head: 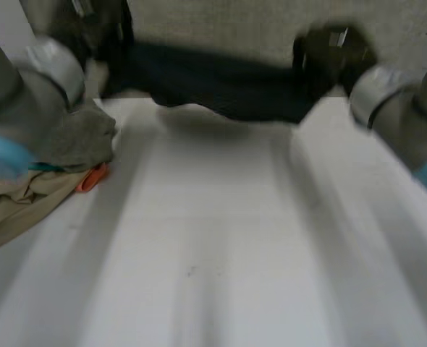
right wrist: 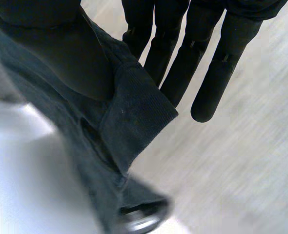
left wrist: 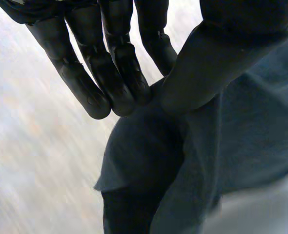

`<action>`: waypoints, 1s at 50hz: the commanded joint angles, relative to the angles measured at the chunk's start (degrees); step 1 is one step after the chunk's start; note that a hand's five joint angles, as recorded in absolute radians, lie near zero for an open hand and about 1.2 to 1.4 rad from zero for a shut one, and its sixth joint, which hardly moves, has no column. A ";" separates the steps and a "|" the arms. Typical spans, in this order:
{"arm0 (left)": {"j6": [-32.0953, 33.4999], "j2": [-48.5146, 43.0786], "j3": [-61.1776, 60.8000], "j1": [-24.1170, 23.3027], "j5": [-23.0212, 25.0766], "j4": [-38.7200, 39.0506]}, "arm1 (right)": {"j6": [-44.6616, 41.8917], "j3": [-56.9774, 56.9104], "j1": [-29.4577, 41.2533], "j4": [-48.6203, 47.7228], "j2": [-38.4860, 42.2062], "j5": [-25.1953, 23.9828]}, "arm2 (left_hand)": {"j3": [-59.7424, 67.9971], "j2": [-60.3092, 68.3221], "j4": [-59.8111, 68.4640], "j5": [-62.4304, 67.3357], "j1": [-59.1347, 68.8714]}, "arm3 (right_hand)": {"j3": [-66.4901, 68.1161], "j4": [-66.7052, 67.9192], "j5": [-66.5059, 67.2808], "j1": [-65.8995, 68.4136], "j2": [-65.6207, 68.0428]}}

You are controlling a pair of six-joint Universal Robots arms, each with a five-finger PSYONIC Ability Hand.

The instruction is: Fold the laundry.

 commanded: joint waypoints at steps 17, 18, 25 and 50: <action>10.17 1.11 -26.81 1.01 -2.13 4.22 | -11.49 26.06 -0.76 0.34 1.68 -2.13 | -43.04 -43.49 -43.63 -43.01 -41.41 | 11.76 11.52 11.82 17.39 13.08; 9.37 1.29 -27.16 1.01 -2.04 4.04 | -10.35 26.15 -1.28 0.25 1.41 -2.22 | -43.04 -43.49 -43.63 -43.01 -41.41 | 11.76 11.52 11.82 17.39 13.08; 4.35 -3.00 -27.78 -1.09 -0.28 -1.84 | -5.95 25.62 -1.82 0.16 2.02 -2.04 | -38.33 -38.79 -38.92 -38.30 -36.70 | 11.76 11.52 11.82 17.39 13.08; 6.28 -20.06 -10.12 -9.19 -15.48 -3.60 | -6.38 24.92 -2.70 4.37 0.62 -2.74 | 11.94 11.49 11.36 11.97 13.58 | 11.76 11.52 11.82 17.39 13.08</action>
